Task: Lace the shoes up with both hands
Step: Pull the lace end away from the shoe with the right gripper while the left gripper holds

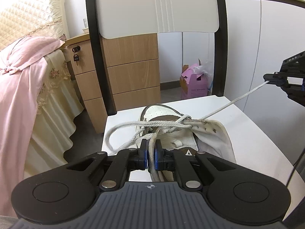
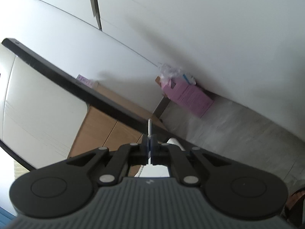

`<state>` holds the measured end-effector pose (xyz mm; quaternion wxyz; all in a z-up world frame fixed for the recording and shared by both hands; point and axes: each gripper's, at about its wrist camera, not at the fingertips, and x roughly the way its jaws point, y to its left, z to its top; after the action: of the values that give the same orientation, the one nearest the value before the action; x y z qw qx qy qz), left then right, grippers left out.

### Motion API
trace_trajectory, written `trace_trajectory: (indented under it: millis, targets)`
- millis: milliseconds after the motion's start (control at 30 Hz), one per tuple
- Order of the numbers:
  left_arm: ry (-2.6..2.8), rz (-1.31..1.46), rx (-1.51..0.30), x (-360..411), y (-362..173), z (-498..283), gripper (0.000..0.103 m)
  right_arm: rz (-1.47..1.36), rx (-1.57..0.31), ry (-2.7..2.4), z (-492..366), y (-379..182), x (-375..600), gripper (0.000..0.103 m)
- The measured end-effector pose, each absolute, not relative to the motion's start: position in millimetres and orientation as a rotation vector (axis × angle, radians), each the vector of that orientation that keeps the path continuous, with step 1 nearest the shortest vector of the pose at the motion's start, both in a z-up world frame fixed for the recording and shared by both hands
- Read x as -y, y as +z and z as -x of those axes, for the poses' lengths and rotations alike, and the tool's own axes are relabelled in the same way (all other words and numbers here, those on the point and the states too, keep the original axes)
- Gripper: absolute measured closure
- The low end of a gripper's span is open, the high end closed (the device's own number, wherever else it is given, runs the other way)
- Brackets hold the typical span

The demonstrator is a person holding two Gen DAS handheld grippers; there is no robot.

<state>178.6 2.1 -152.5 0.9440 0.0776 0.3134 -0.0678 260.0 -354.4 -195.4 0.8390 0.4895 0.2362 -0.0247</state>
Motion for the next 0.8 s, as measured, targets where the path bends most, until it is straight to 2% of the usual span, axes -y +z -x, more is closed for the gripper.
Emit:
trace_trajectory:
  millis: [67, 133, 200, 233, 367, 567, 700, 800]
  targets:
    - [-0.135, -0.161, -0.638, -1, -153, -178, 0.094, -1.027, -0.501, -0.068, -256, -195, 360, 0.096]
    - [-0.134, -0.163, -0.637, -2, -153, -178, 0.094, -1.017, -0.510, -0.099, -253, -196, 365, 0.086]
    - [-0.134, -0.165, -0.637, -1, -153, -177, 0.093, -1.038, -0.497, -0.135, -248, -195, 370, 0.043]
    - [-0.134, -0.166, -0.637, -1, -153, -177, 0.093, -1.039, -0.488, -0.133, -245, -194, 370, 0.038]
    - [-0.139, -0.163, -0.635, -4, -153, -172, 0.093, -1.060, -0.526, -0.012, -244, -190, 352, 0.037]
    - [-0.148, -0.164, -0.637, -5, -153, -174, 0.093, -1.171, -0.745, 0.311, -251, -202, 278, 0.035]
    - [-0.165, -0.148, -0.644, -7, -152, -176, 0.093, -1.175, -0.853, 0.327, -260, -216, 244, 0.036]
    - [-0.177, -0.139, -0.651, -9, -151, -177, 0.092, -1.158, -0.868, 0.288, -266, -222, 236, 0.038]
